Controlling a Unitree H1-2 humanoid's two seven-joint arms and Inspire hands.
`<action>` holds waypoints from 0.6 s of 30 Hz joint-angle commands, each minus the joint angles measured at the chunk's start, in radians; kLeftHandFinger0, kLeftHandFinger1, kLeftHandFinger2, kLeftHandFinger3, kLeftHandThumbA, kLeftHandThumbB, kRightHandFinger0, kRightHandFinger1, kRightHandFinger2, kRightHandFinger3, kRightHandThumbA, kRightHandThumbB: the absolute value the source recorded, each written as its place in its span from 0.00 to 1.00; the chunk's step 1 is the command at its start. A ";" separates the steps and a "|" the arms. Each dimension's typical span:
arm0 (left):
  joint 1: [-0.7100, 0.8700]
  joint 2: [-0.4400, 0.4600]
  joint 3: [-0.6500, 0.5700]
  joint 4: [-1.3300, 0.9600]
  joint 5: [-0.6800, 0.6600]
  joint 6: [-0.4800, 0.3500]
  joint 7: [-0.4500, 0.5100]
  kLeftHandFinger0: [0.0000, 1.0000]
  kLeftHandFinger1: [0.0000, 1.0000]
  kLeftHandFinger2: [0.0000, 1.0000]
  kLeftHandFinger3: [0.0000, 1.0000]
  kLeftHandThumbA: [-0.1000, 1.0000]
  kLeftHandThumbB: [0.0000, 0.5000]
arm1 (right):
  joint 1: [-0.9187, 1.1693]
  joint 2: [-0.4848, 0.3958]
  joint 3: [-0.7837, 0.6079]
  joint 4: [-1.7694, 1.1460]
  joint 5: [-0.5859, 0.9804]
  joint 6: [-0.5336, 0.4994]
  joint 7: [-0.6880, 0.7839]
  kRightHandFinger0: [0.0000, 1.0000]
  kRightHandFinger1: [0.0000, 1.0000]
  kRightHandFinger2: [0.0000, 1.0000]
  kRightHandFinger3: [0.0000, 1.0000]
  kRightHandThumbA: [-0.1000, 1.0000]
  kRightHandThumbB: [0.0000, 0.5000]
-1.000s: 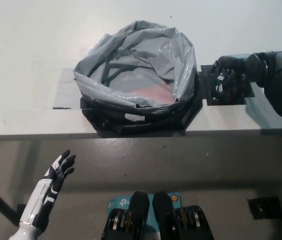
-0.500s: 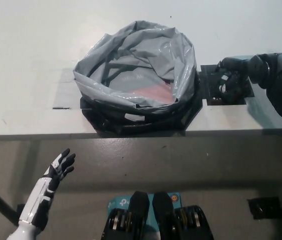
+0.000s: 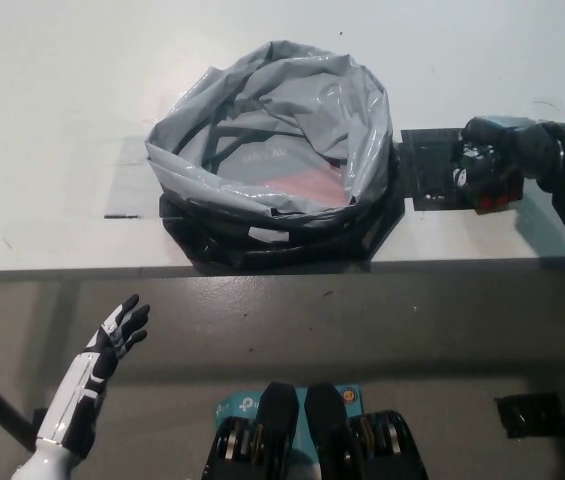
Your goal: Use the right hand to pick up a rubix's cube and place it into a plastic bag and lift the bag
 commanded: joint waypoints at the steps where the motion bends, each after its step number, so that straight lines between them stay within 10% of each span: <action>1: -0.005 0.014 0.008 -0.029 -0.006 -0.007 0.000 1.00 1.00 1.00 1.00 1.00 0.63 | -0.066 -0.045 -0.081 -0.007 0.079 -0.065 -0.122 0.05 0.64 0.94 0.89 0.00 0.32; 18: 0.009 0.012 0.017 -0.027 -0.009 -0.015 0.004 1.00 1.00 1.00 1.00 1.00 0.61 | -0.117 -0.049 -0.382 -0.069 0.281 -0.022 -0.183 0.03 0.60 0.95 0.91 0.00 0.28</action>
